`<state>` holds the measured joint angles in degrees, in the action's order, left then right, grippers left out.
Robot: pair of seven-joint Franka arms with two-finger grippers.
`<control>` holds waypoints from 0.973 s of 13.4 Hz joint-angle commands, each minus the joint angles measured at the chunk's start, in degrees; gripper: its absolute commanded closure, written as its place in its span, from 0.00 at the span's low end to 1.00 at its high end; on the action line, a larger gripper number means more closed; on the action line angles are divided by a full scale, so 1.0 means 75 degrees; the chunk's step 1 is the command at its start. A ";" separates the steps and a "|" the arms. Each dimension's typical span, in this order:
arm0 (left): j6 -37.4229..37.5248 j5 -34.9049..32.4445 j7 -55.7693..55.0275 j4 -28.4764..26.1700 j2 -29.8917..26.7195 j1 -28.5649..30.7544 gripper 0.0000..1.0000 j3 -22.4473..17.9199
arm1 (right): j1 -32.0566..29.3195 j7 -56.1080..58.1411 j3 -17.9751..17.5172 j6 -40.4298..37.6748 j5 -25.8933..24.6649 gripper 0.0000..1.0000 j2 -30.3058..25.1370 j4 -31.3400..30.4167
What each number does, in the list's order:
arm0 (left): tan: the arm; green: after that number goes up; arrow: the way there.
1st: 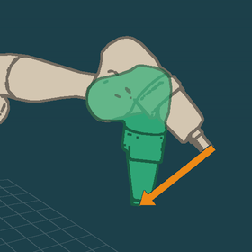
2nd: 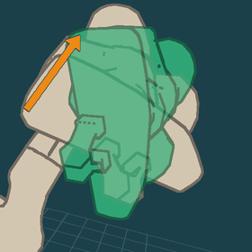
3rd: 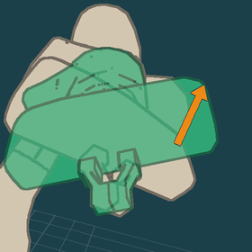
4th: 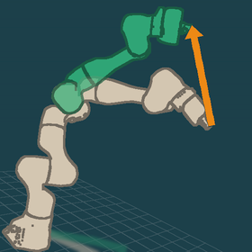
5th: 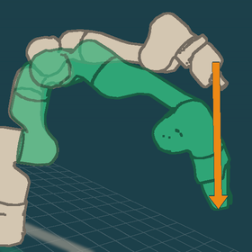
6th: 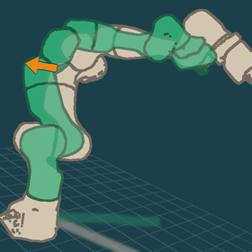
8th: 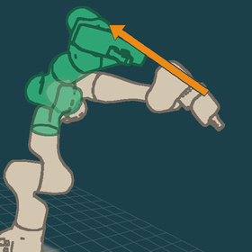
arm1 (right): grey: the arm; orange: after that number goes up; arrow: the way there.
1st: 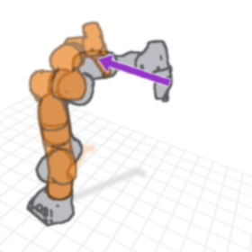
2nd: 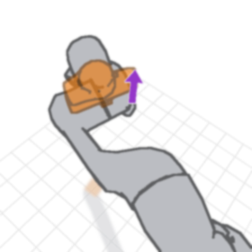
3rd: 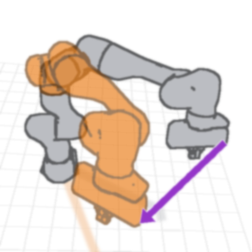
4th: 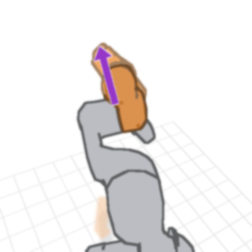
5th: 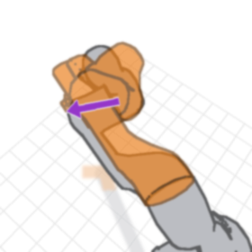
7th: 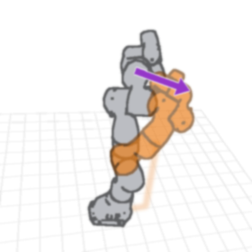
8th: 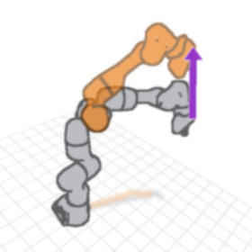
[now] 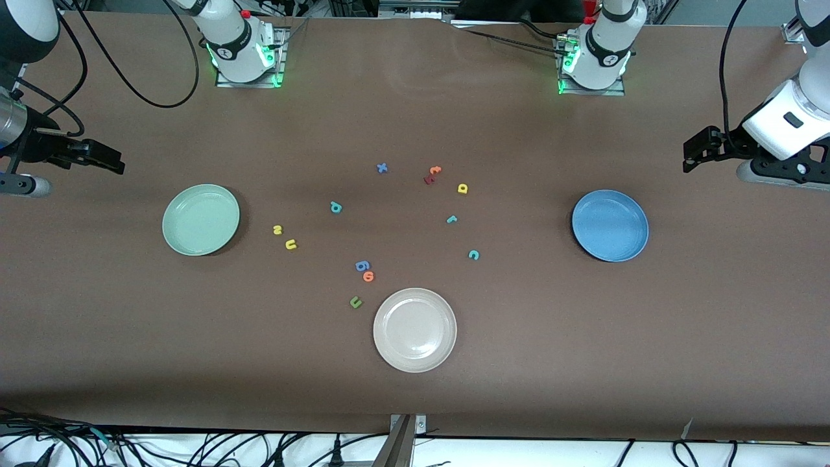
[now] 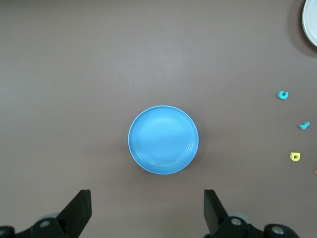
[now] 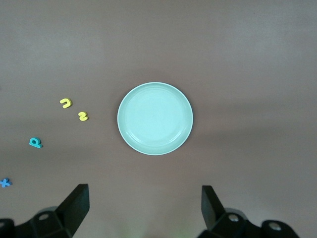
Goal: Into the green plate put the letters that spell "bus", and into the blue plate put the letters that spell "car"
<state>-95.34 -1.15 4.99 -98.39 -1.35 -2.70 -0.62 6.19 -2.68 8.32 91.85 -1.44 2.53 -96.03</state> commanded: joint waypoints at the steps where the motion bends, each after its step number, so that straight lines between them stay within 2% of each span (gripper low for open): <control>1: 0.0056 0.0072 -0.0010 0.0311 0.0226 0.0103 0.00 0.0024 | -0.0005 -0.0087 0.0004 -0.0082 0.0039 0.00 0.0073 0.0160; 13: 0.0056 0.0060 0.0014 0.0334 0.0274 0.0091 0.00 0.0036 | -0.0005 -0.0087 0.0004 -0.0082 0.0039 0.00 0.0073 0.0160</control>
<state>-95.35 -1.15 4.99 -97.59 -0.17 -2.35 -0.62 6.19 -2.69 8.32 91.85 -1.44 2.54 -96.03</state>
